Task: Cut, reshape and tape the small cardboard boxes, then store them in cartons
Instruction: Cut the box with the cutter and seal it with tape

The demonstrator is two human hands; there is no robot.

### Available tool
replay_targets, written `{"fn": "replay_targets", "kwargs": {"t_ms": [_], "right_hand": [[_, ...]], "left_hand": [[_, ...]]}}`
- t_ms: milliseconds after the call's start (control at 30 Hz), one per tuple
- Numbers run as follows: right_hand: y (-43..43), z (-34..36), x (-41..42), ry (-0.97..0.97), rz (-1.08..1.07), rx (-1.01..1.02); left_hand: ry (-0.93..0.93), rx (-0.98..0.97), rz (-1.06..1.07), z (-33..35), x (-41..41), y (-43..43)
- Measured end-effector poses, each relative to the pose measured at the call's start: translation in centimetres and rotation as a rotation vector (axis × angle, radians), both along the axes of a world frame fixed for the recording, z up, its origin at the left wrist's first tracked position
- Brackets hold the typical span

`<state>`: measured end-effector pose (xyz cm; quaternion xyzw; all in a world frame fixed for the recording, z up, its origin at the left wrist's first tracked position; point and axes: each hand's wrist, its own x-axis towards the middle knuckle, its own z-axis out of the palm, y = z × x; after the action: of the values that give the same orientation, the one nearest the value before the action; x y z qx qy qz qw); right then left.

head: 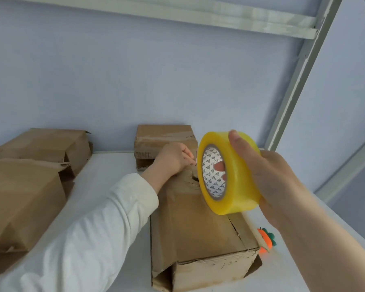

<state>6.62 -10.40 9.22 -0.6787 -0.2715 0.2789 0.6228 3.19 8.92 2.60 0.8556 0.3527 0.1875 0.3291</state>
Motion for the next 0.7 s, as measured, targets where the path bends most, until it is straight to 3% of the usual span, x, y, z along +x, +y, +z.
{"fn": "replay_targets", "kwargs": {"t_ms": [100, 300, 700], "right_hand": [[0.0, 0.1, 0.0, 0.005, -0.016, -0.011], [0.3, 0.4, -0.1, 0.013, -0.018, -0.008], [0.0, 0.0, 0.2, 0.015, 0.042, 0.024]], "left_hand": [[-0.094, -0.097, -0.055, 0.7, 0.0, 0.0], [0.183, -0.036, -0.254, 1.1, 0.1, -1.0], [0.034, -0.068, -0.253, -0.6, 0.2, 0.0]]}}
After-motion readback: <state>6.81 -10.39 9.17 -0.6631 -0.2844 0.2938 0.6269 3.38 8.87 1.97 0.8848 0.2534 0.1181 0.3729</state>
